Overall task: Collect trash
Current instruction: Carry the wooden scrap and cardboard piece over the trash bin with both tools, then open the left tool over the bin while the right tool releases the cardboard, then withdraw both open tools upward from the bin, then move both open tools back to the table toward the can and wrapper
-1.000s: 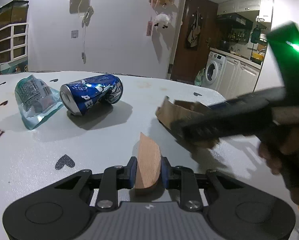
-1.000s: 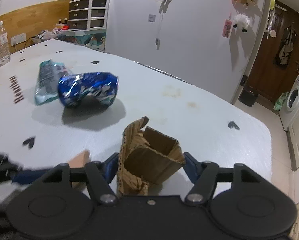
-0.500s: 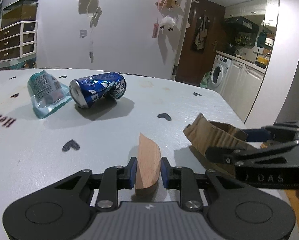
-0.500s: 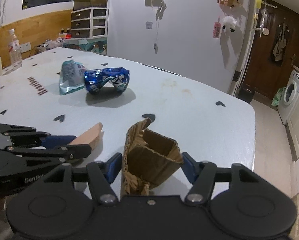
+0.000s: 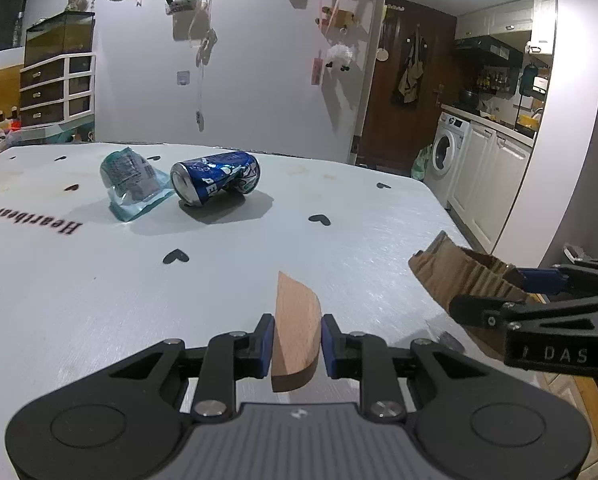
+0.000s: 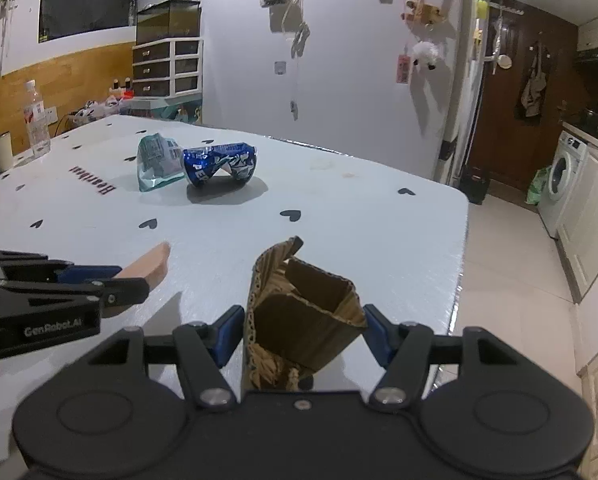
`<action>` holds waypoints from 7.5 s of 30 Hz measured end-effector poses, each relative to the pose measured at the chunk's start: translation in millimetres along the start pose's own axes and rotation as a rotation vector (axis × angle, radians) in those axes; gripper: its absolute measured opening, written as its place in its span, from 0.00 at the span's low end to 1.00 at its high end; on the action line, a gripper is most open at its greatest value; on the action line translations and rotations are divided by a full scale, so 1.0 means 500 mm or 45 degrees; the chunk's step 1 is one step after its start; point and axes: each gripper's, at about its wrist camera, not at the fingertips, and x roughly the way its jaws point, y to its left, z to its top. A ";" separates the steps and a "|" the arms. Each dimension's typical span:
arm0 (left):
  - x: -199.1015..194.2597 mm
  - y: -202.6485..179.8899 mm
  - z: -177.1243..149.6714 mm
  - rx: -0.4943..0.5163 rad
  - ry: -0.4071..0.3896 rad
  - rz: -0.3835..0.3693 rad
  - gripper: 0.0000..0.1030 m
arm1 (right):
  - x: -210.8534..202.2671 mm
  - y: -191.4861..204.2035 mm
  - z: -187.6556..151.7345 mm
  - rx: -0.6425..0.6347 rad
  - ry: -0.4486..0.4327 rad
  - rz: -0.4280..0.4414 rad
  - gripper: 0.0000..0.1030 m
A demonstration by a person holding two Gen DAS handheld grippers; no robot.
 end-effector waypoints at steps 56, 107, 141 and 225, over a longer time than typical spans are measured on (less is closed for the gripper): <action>-0.064 -0.516 -0.128 0.268 0.025 -0.298 0.25 | -0.352 -0.374 -0.326 0.354 -0.068 -0.294 0.63; 0.456 -0.615 -0.391 0.197 0.858 -0.247 0.25 | 0.182 -0.560 -0.516 0.445 0.637 -0.101 0.71; 0.368 -0.620 -0.367 0.194 0.817 -0.241 0.75 | 0.096 -0.561 -0.522 0.508 0.590 -0.132 0.90; -0.226 -0.299 -0.055 0.228 -0.205 -0.269 1.00 | -0.426 -0.254 -0.237 0.316 -0.121 -0.382 1.00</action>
